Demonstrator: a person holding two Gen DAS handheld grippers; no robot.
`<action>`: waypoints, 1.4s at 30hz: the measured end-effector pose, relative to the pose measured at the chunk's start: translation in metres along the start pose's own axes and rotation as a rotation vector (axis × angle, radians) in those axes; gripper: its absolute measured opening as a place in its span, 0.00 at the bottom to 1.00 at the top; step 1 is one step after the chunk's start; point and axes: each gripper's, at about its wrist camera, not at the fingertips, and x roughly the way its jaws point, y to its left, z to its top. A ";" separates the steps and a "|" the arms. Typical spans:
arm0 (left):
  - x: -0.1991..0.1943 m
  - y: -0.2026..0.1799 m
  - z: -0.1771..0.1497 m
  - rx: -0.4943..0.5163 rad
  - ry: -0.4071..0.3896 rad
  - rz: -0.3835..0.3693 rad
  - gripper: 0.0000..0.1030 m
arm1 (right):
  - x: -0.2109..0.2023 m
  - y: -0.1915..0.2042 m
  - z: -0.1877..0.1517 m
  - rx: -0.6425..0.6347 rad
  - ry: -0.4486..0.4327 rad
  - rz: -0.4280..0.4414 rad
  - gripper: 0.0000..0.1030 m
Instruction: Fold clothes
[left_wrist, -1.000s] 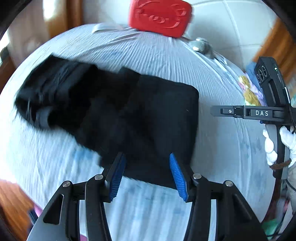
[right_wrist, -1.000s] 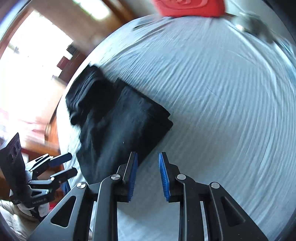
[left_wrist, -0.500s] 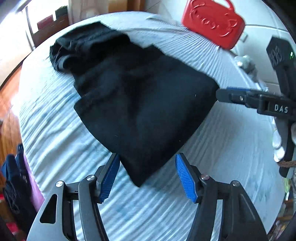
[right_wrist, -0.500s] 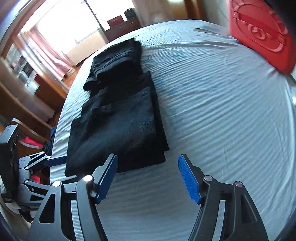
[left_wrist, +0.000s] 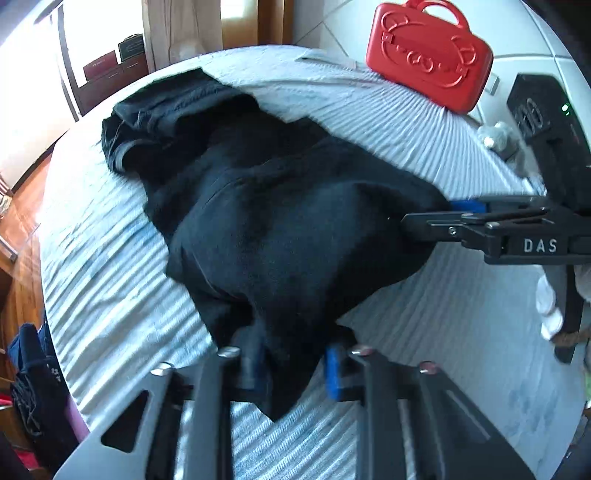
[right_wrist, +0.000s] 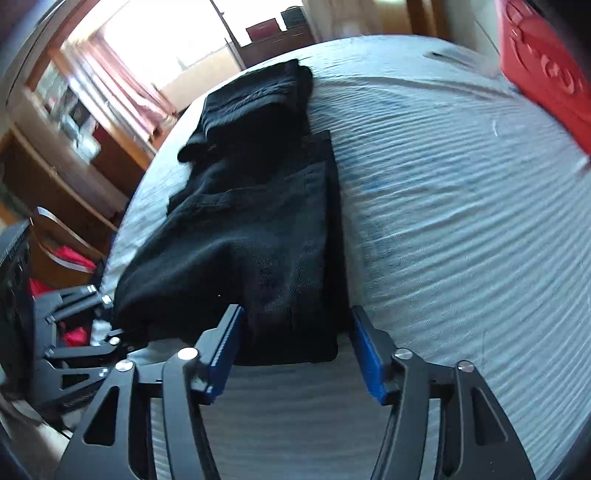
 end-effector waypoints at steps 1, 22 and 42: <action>-0.004 0.002 0.005 -0.006 -0.009 -0.002 0.17 | -0.004 0.000 0.003 0.019 -0.004 0.024 0.37; -0.025 0.201 0.225 0.001 -0.153 -0.157 0.16 | 0.026 0.094 0.295 0.065 -0.203 0.153 0.27; 0.019 0.297 0.286 0.202 -0.015 -0.223 0.73 | 0.055 0.070 0.249 0.393 -0.157 -0.214 0.50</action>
